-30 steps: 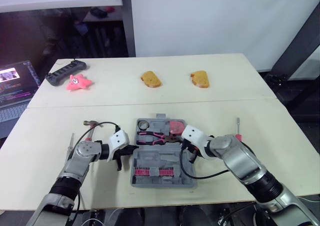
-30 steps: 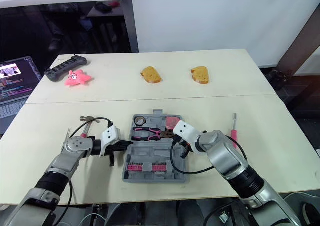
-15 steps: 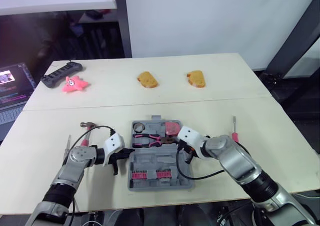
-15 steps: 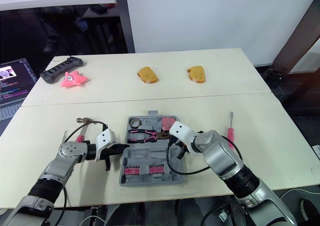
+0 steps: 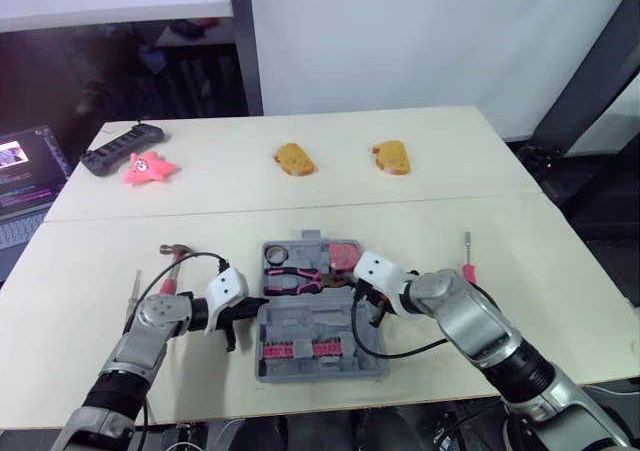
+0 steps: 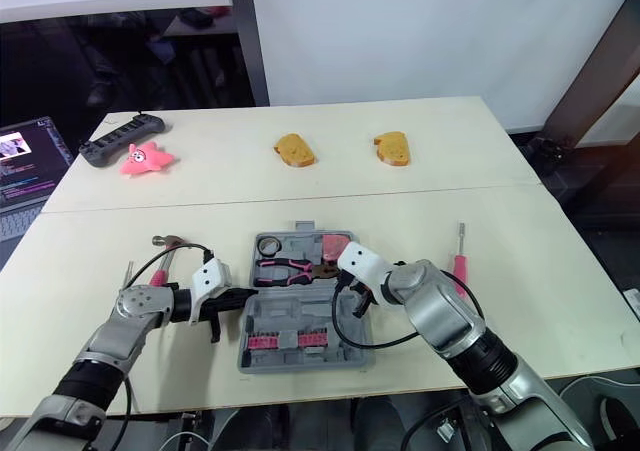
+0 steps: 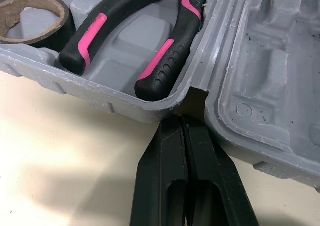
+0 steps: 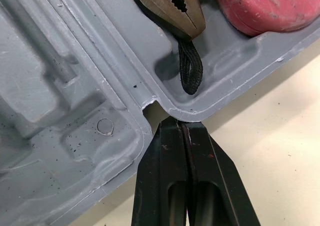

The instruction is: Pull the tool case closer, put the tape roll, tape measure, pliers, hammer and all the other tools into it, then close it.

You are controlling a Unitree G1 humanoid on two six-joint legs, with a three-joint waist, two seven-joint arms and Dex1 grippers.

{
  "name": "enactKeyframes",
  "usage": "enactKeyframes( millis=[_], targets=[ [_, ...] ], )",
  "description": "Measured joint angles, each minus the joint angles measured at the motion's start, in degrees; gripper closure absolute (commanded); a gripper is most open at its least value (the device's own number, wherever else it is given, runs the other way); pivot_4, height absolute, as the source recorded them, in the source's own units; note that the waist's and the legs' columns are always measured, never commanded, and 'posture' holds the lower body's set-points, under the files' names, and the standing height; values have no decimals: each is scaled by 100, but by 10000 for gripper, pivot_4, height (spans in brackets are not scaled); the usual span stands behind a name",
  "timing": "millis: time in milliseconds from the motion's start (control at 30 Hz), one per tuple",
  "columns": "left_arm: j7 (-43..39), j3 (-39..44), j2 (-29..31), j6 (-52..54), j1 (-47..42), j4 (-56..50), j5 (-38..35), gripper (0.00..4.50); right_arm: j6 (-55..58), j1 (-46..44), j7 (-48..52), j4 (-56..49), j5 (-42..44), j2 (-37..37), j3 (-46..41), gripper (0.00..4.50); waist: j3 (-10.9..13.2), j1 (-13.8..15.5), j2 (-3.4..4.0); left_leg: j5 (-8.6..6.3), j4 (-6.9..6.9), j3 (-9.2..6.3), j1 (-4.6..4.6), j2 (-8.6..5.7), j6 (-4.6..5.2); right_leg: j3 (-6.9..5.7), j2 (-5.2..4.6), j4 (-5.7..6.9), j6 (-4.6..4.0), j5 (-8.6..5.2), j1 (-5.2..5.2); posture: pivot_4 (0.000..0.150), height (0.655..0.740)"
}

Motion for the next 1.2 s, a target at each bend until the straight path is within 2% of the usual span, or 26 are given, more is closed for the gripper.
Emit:
enactKeyframes(
  millis=[300,600,867,1000,1067,1167,1200],
  targets=[
    [7,-2,12,-69,-2,47,-2,44887,-72,-3,3,27,4,-23,11,45000,0,-2,0,0,-1,0,3,1,0,1,1,0,-1,0,1,1500,7400],
    [21,-6,126,-274,13,150,-25,44887,-552,163,124,12,158,-364,-132,45000,0,11,1,0,-2,1,-3,0,0,2,-1,-2,-1,0,-2,1500,7400],
    [-44,179,531,-261,172,193,-284,44887,-916,431,236,-17,417,-888,-771,45000,2,1,1,0,-3,3,-7,2,0,3,0,0,-2,0,-10,1500,7400],
    [-217,598,932,31,531,33,-676,44887,-1124,853,343,-341,742,-1120,-1504,45000,8,19,2,0,-2,2,-22,2,0,3,-3,-2,-1,0,-19,1500,7400],
    [-397,1057,1293,277,836,-80,-1046,44887,-1332,1484,626,-822,1162,-1372,-2288,45000,34,52,-6,0,-3,1,-33,2,0,0,-5,-4,0,-1,-25,1500,7400],
    [-655,2010,2090,506,1288,-13,-1462,45000,-1671,2506,1119,-1174,1771,-1658,-3923,36975,57,135,-21,-1,-2,5,-33,2,0,-2,-8,-12,1,-1,-21,1500,7400],
    [-737,2317,2337,502,1414,82,-1558,45000,-1825,2850,1316,-1199,1975,-1684,-4555,32223,60,163,-18,-2,-2,12,-30,2,1,-1,-12,-15,1,-2,-16,1500,7400]
  ],
)
